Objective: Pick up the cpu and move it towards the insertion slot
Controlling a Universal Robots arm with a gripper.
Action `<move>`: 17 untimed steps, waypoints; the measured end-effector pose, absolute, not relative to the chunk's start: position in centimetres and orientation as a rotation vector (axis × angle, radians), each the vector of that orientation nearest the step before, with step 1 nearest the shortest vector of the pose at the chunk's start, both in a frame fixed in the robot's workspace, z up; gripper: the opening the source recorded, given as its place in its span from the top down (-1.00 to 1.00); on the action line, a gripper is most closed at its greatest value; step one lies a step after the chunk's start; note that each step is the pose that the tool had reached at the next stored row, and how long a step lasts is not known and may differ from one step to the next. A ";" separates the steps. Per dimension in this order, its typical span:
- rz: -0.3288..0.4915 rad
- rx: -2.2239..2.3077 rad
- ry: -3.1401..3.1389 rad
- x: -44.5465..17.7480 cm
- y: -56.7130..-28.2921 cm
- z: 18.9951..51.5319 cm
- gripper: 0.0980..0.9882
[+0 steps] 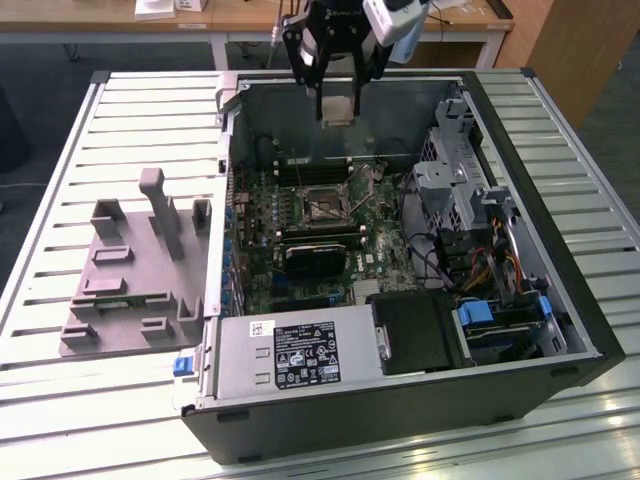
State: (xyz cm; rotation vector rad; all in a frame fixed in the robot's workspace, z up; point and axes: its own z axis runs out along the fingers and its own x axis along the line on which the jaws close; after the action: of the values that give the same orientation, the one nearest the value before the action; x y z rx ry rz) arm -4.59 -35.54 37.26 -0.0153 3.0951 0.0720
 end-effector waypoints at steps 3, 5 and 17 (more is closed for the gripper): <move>0.072 -0.015 3.095 -4.6 -34.8 37.1 0.00; 0.072 -0.015 3.095 -4.6 -34.3 36.9 0.00; 0.072 -0.015 3.095 -4.6 -31.8 36.2 0.00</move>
State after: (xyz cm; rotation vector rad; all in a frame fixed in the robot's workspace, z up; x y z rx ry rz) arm -4.59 -31.80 36.23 -0.0149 3.0950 0.0720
